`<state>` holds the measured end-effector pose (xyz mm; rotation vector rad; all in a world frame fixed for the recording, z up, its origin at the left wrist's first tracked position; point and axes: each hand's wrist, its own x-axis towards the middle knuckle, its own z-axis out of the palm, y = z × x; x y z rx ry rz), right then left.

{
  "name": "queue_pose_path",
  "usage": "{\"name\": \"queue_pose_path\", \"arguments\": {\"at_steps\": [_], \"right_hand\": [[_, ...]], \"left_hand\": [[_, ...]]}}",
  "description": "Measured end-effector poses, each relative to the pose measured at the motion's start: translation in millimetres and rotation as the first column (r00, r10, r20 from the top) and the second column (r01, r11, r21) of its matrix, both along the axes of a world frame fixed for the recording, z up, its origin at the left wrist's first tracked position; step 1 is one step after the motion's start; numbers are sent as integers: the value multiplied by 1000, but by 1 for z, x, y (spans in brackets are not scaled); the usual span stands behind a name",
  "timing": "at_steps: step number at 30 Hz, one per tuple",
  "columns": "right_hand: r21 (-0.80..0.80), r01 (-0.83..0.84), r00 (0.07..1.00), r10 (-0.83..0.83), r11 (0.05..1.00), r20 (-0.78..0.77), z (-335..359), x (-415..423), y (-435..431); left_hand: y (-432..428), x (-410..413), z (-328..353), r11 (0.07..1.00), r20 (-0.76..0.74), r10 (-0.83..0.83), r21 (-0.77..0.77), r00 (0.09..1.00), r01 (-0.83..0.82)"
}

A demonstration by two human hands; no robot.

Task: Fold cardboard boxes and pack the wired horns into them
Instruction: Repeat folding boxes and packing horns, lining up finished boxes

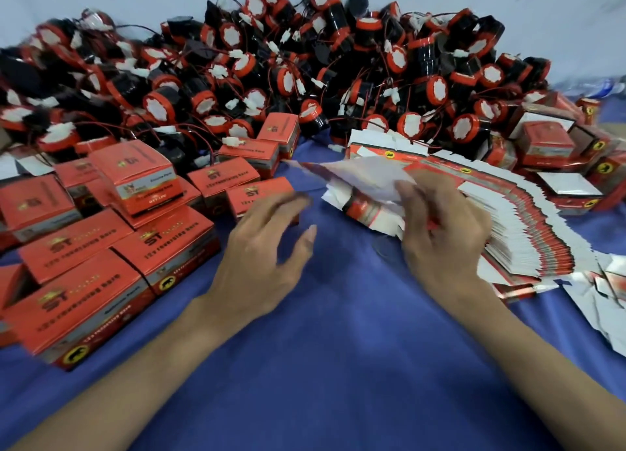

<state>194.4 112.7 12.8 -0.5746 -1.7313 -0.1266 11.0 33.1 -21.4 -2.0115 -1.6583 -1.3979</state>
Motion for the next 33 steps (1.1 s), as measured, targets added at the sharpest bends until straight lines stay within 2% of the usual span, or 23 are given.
{"name": "queue_pose_path", "arguments": {"at_steps": [2,4,6,7,8,9,11,12,14,16,19,22,25,28,32,33], "right_hand": [[-201,-114,973,69,973,-219,5,-6,-8],[-373,-239,929,99,897,-357,6,-10,-8],[-522,-389,873,123,759,-472,1,-10,0],[-606,-423,876,132,674,-464,-3,-10,4],[-685,-371,917,133,627,-376,-7,-10,6],[-736,-238,971,131,634,-201,-13,-10,6],[-671,58,978,92,740,186,-24,-12,2],[-617,132,955,68,776,289,-26,-14,-2],[-604,129,929,117,786,350,-28,-18,-10],[-681,37,910,257,731,325,-26,-21,-15],[-826,-152,883,450,542,133,-21,-18,-20],[-872,-289,836,547,394,-30,-14,-19,-26],[-897,-333,798,594,292,-104,-8,-18,-27],[-908,-357,777,609,218,-159,-6,-18,-24],[-897,-441,739,579,30,-344,-13,-17,-19],[-893,-451,738,567,10,-366,-15,-17,-19]], "left_hand": [[-1,1,3,995,321,-63,-58,945,86],[0,-2,3,978,589,-132,-57,798,203],[0,-3,1,948,702,-187,-56,688,315],[-1,-2,2,943,708,-175,-80,684,323],[-1,-1,2,952,692,-136,-107,709,287],[0,-1,1,964,667,-87,-131,740,231],[0,-1,1,973,660,-47,-141,750,185],[-1,-1,3,969,675,-80,-119,734,215],[-6,2,7,938,734,-199,-50,649,344],[-12,7,5,894,726,-305,-4,617,447],[-16,18,2,835,606,-386,-90,696,542],[-17,19,5,797,544,-436,-136,717,588],[-15,15,8,765,528,-480,-139,701,629],[-15,18,10,783,466,-467,-176,751,596],[-17,21,4,863,207,-455,-137,866,486],[-17,21,1,888,165,-426,-113,890,446]]}}
